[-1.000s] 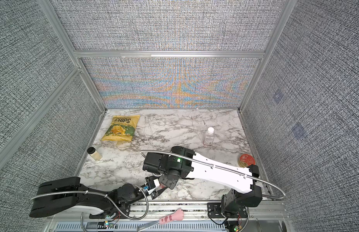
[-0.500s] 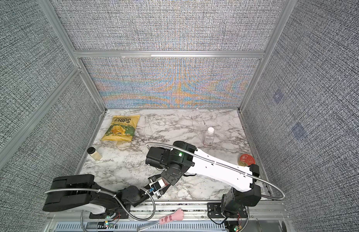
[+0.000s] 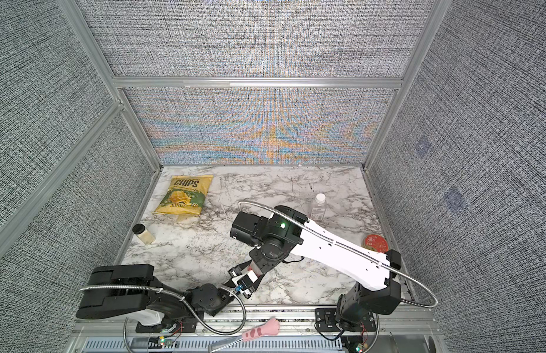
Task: Screw on the bottle caps
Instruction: Screw the bottle cap onto the plastic bottle.
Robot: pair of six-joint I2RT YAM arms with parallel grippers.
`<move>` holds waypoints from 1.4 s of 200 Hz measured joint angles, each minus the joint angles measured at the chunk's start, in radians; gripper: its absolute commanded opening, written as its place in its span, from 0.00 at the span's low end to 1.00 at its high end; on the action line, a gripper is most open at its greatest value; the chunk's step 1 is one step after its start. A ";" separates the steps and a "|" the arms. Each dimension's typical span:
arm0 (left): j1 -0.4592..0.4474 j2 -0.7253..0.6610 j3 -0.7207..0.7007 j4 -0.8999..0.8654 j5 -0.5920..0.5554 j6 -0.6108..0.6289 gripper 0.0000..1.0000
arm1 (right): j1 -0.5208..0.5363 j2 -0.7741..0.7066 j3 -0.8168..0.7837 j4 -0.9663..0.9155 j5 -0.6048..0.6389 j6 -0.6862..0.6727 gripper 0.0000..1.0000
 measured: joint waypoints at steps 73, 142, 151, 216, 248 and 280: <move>-0.004 0.000 0.001 0.047 -0.029 -0.004 0.54 | -0.026 -0.012 0.034 0.025 -0.017 0.080 0.33; -0.010 -0.022 -0.072 0.130 0.072 -0.001 0.55 | -0.021 -0.077 0.089 0.061 -0.076 0.052 0.62; -0.010 -0.027 -0.085 0.131 0.087 -0.007 0.56 | -0.015 -0.084 0.103 0.064 -0.081 0.034 0.63; 0.021 -0.172 -0.175 0.130 0.294 -0.089 0.56 | 0.028 -0.170 -0.054 0.081 -0.164 -0.172 0.64; 0.053 -0.285 -0.175 0.049 0.415 -0.133 0.56 | 0.097 -0.172 -0.060 0.124 -0.208 -0.230 0.65; 0.077 -0.381 -0.175 -0.119 0.499 -0.155 0.56 | 0.116 -0.148 -0.056 0.132 -0.196 -0.262 0.62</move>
